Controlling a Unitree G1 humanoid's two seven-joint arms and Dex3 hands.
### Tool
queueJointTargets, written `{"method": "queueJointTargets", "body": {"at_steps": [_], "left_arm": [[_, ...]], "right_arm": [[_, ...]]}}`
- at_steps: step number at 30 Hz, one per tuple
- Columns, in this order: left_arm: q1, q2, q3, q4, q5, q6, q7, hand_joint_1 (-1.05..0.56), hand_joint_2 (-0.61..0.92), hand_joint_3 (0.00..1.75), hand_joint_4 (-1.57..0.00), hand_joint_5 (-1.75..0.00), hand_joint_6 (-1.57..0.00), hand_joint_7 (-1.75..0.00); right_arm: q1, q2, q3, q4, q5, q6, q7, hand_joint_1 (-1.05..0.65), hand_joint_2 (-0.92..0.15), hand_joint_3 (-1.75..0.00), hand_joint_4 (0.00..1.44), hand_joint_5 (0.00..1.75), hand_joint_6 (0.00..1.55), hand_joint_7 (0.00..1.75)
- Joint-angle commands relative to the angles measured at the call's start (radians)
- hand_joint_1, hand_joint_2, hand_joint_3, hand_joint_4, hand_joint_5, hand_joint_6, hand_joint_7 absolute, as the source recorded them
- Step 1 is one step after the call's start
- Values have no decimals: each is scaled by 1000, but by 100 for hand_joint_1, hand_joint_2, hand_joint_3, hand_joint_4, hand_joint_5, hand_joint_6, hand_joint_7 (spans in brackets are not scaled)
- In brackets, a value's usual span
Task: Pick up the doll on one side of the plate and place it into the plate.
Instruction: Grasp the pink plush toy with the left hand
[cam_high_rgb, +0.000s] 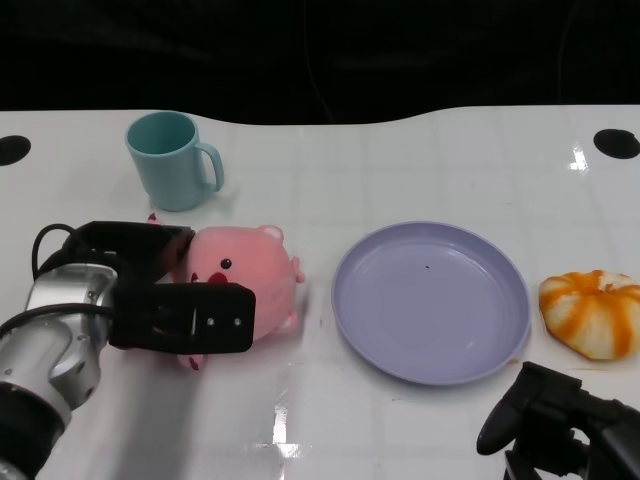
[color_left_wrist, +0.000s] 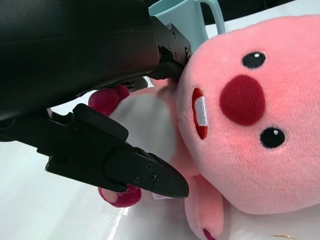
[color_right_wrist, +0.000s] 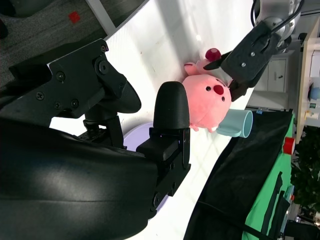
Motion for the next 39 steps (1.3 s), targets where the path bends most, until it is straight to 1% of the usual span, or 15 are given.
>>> {"method": "queueJointTargets", "body": {"at_steps": [1,9,13,16,18,20,24,25,26,28,29,30,32,35,39], "left_arm": [[-24,-21,-20,92,-12,-9,15,-67,92,1,-24,-13,-27,-1],[-46,-100,-51,293,-51,-37,69,-56,92,9,-37,-12,-47,-5],[-47,-122,-59,360,-68,-67,123,-48,92,13,-63,-17,-68,-7],[-47,-131,-64,407,-70,-106,190,-39,92,16,-87,-30,-90,-15],[-44,-131,-67,422,-72,-134,224,-33,92,19,-87,-49,-100,-21],[-44,-130,-68,438,-75,-149,246,-27,92,17,-73,-109,-102,-35],[-36,-127,-61,452,-85,-175,309,-26,92,32,-67,-131,-99,-27],[-31,-124,-54,448,-93,-187,330,-25,92,34,-67,-140,-99,-33],[-28,-122,-49,447,-99,-196,345,-24,92,38,-67,-153,-87,-71],[-19,-115,-38,438,-116,-220,373,-24,92,40,-67,-159,-74,-103],[-7,-107,-17,419,-138,-238,396,-22,91,49,-74,-168,-66,-144],[2,-102,-2,405,-155,-252,412,-22,90,53,-78,-171,-64,-159],[28,-90,38,359,-195,-275,440,-21,84,63,-85,-174,-67,-170],[64,-79,87,278,-249,-270,426,-20,72,86,-91,-175,-73,-174],[112,-72,137,143,-298,-221,380,-20,65,95,-92,-175,-73,-175]], "right_arm": [[16,-16,-12,-24,8,-10,6,1,-65,-115,60,175,49,157],[42,-24,-27,-47,19,-15,15,-1,-65,-113,59,175,49,155],[50,-26,-29,-55,23,-17,15,-1,-65,-112,60,175,49,155],[56,-27,-30,-58,25,-20,15,-3,-65,-111,61,175,50,154],[60,-28,-31,-58,26,-28,16,-4,-65,-111,60,175,50,153],[61,-27,-32,-59,31,-22,16,-5,-65,-111,60,175,51,153],[59,-26,-33,-59,32,-19,15,-6,-65,-111,60,175,51,153],[58,-26,-31,-57,28,-22,14,-6,-65,-111,60,175,51,152],[57,-27,-31,-56,25,-25,14,-6,-65,-111,60,175,51,152],[57,-26,-31,-55,26,-25,14,-6,-65,-110,60,175,52,152],[56,-27,-32,-53,27,-29,16,-6,-65,-110,60,175,52,152],[56,-27,-33,-51,27,-32,18,-6,-65,-110,60,175,52,151],[53,-28,-34,-50,30,-30,19,-5,-66,-109,60,175,52,151],[48,-28,-38,-48,33,-22,20,-5,-66,-109,60,175,52,151],[43,-31,-40,-44,31,-20,21,-4,-66,-108,61,175,52,150]]}}
